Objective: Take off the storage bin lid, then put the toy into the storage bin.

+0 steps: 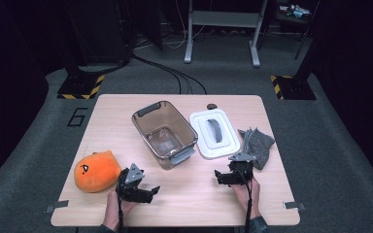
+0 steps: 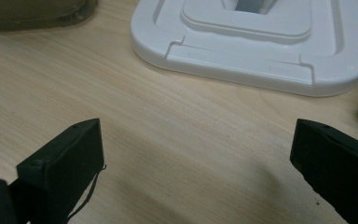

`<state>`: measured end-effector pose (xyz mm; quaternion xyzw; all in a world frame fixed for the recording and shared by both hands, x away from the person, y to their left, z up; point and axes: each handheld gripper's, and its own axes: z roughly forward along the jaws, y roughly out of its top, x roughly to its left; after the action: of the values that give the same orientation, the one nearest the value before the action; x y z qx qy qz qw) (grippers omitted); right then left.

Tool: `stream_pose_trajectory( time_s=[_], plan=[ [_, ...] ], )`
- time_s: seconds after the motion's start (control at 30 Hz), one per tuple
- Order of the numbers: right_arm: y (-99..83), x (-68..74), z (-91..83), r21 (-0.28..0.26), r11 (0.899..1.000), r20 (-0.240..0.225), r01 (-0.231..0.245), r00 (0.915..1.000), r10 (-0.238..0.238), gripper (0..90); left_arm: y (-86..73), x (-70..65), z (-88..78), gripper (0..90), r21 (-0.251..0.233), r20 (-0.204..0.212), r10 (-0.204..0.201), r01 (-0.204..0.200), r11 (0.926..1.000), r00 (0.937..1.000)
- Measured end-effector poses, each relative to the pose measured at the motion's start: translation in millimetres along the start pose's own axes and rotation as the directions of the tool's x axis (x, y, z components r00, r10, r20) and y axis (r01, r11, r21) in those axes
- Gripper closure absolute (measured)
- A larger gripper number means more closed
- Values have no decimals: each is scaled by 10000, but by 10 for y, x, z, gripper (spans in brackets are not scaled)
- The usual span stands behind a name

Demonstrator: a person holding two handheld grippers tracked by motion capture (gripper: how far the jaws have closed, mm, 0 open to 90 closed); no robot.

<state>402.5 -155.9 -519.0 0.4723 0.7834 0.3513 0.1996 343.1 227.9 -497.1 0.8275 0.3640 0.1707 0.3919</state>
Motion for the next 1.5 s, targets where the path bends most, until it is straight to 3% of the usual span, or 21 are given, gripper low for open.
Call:
stream_pose_trajectory(
  time_s=[0.13, 0.27, 0.37, 0.4, 0.57, 0.67, 0.93, 1.1, 1.5],
  plan=[
    [-40, -4, -3, 46, 9999, 23, 94, 10000, -94, 22, 42, 106, -208, 106, -306, -541, -429, 412, 9987, 9976],
    [-68, -12, 16, 134, 9999, -21, 21, 10000, -20, 25, 58, 216, -362, 106, -376, -933, -597, 564, 9977, 9938],
    [-75, -35, 16, 80, 9999, -74, 148, 9999, -147, 25, 69, 315, -472, 106, -461, -1237, -749, 697, 9965, 9895],
    [-80, -23, 15, 137, 9999, -70, -72, 9999, 73, 25, 72, 334, -495, 106, -501, -1313, -768, 707, 9962, 9884],
    [-85, -39, 11, 137, 9998, -103, -145, 9998, 146, 27, 82, 475, -643, 107, -671, -1812, -1007, 898, 9937, 9783],
    [-88, -33, 22, 187, 9998, -167, -121, 9998, 124, 28, 82, 546, -695, 107, -668, -1904, -1110, 1000, 9927, 9754],
    [-86, -13, 41, 380, 9990, 13, 242, 9997, -243, 29, 59, 869, -840, 107, -607, -2396, -1562, 1458, 9874, 9582],
    [-82, 20, 51, 388, 9992, 187, 11, 9998, -18, 26, 32, 1035, -897, 107, -554, -2591, -1901, 1819, 9817, 9470],
    [-83, 21, 52, 376, 9993, 199, 2, 9998, -10, 26, -76, 1190, -919, 106, -75, -2978, -2418, 2510, 9680, 9235]
  ],
)
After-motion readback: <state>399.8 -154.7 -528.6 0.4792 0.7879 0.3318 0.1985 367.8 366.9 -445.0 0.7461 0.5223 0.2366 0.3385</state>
